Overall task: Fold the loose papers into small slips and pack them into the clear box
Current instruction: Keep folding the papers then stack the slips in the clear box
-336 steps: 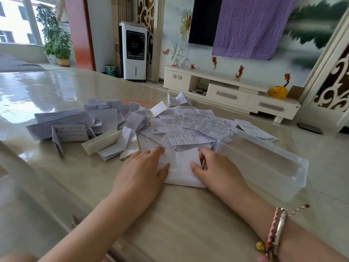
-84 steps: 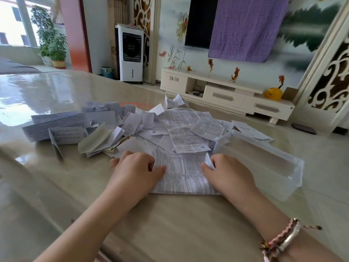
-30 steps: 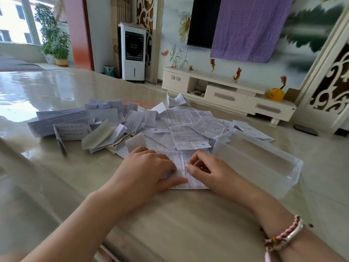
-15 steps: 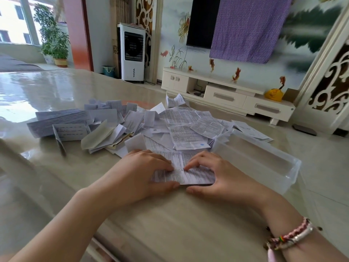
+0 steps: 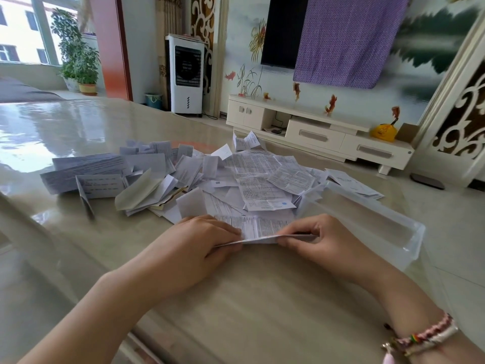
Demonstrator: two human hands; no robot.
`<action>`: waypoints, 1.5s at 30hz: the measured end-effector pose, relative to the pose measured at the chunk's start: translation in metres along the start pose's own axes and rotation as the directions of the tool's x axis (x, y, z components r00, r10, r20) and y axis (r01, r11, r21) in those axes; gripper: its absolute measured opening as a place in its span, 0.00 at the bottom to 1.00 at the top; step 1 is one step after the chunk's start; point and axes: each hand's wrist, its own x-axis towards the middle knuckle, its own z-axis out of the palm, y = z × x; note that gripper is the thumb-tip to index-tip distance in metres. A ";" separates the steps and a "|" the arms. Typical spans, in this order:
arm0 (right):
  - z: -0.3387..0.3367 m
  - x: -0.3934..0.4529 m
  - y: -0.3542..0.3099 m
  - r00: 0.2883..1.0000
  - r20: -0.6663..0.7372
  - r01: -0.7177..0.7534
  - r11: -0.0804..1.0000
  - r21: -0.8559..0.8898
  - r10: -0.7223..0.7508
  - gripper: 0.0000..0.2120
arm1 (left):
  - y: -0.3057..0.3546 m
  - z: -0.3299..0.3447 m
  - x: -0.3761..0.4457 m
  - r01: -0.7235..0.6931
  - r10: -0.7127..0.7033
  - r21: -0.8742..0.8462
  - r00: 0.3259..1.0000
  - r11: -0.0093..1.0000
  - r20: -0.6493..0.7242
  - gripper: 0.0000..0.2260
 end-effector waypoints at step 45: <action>0.016 0.010 0.013 0.988 0.033 0.142 0.805 -0.576 -0.150 0.21 | 0.018 0.012 0.015 0.247 -0.240 0.243 0.969 0.938 -0.057 0.26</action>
